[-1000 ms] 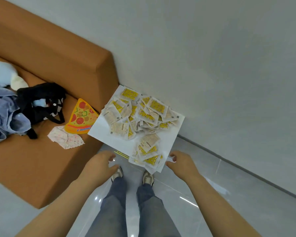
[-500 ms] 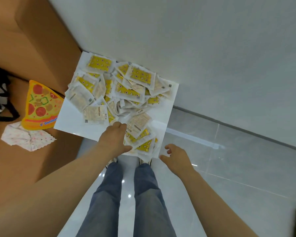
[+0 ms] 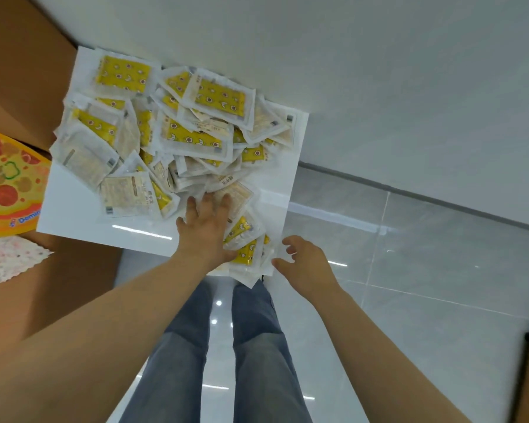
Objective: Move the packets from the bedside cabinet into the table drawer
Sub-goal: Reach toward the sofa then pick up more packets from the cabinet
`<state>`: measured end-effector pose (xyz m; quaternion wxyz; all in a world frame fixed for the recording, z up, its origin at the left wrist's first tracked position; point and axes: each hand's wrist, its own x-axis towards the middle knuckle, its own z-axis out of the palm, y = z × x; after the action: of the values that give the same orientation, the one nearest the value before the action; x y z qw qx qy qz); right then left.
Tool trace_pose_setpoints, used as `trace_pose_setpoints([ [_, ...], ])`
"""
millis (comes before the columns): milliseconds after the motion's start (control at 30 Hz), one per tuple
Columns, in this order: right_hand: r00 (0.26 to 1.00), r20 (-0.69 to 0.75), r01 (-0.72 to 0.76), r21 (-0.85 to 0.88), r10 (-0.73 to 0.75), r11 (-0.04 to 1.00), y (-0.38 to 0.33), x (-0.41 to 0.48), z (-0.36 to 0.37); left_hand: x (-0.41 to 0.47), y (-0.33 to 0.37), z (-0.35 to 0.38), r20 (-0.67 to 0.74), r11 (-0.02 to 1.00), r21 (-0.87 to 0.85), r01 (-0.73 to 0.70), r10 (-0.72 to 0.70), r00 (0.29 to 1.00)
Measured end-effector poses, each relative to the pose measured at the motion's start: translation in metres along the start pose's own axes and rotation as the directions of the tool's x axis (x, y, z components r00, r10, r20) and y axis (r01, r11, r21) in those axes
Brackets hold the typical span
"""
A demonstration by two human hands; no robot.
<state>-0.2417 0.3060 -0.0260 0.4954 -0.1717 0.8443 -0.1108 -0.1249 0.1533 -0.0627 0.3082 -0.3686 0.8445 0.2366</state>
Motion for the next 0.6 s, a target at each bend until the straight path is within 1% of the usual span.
trace_pose_setpoints([
  [100, 1.000, 0.012, 0.002, -0.006, -0.002, 1.000, 0.003, 0.004, 0.004, 0.005, 0.001, 0.003, 0.005, 0.999, -0.055, -0.003, 0.003, 1.000],
  [167, 1.000, 0.019, -0.003, -0.004, 0.003, 1.000, 0.003, 0.008, 0.008, 0.009, -0.002, 0.003, -0.012, 0.998, -0.051, -0.032, 0.032, 0.999],
  [300, 1.000, 0.006, -0.007, -0.003, 0.007, 1.000, 0.002, 0.014, 0.016, 0.011, -0.010, -0.008, -0.121, 0.992, -0.011, -0.125, 0.123, 0.985],
  [367, 1.000, -0.012, 0.006, 0.003, -0.006, 1.000, -0.001, 0.015, 0.020, 0.008, -0.010, -0.018, -0.151, 0.989, -0.028, -0.143, 0.138, 0.979],
  [500, 0.998, -0.037, 0.042, -0.031, -0.043, 0.999, -0.008, 0.021, 0.034, 0.012, -0.013, -0.028, -0.128, 0.987, -0.063, -0.151, 0.142, 0.982],
  [600, 0.991, -0.125, 0.026, -0.112, -0.040, 0.993, -0.013, 0.025, 0.051, 0.013, -0.018, -0.030, -0.106, 0.981, -0.132, -0.144, 0.131, 0.986],
])
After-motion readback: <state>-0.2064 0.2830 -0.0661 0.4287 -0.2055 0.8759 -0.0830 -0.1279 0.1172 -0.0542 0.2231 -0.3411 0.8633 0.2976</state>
